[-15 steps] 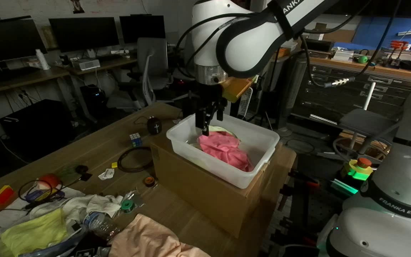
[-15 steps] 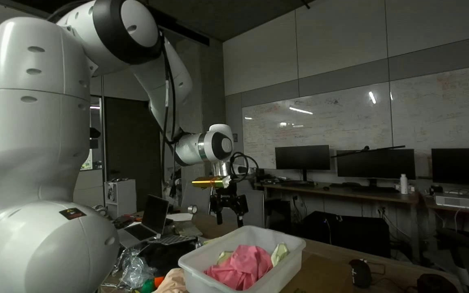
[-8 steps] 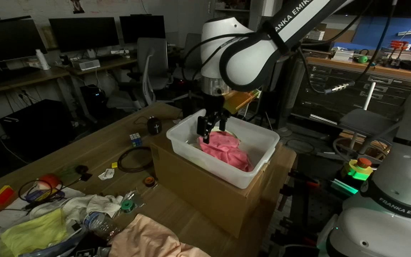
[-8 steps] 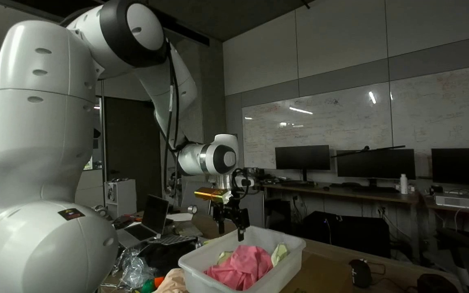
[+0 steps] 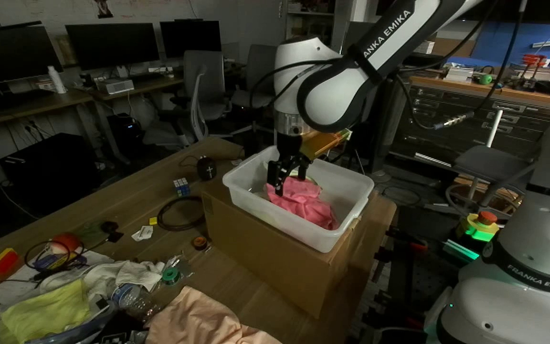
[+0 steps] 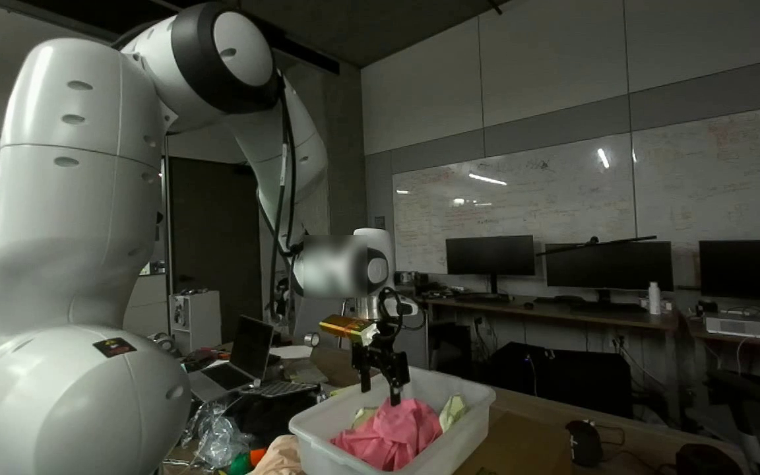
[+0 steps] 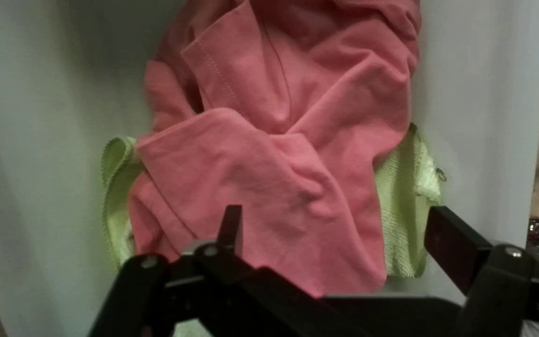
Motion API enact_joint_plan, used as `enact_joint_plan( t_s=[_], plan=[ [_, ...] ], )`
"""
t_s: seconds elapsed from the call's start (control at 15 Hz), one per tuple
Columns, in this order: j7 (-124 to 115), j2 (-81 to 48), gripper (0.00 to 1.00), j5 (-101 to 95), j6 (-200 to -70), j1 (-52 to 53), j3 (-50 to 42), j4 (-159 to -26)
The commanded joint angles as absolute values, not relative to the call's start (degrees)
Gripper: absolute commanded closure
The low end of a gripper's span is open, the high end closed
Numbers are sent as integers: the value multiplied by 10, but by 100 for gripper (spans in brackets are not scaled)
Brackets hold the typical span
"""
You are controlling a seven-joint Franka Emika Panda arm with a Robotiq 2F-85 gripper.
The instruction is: Remove the shirts from the basket and put them on the table.
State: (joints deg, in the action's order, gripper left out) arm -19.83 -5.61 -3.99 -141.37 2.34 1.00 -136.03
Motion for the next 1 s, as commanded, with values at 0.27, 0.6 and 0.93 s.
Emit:
enact_joint_plan(
  t_s=[0.27,0.6,0.93],
  plan=[
    [-227,-87,0,-33,-1427,29,6,-1358],
    [-248,-103,0,-46,-1449,31,-1,-1362],
    [-260,-130,0,-64,-1497,34,-17,-1361]
  ],
)
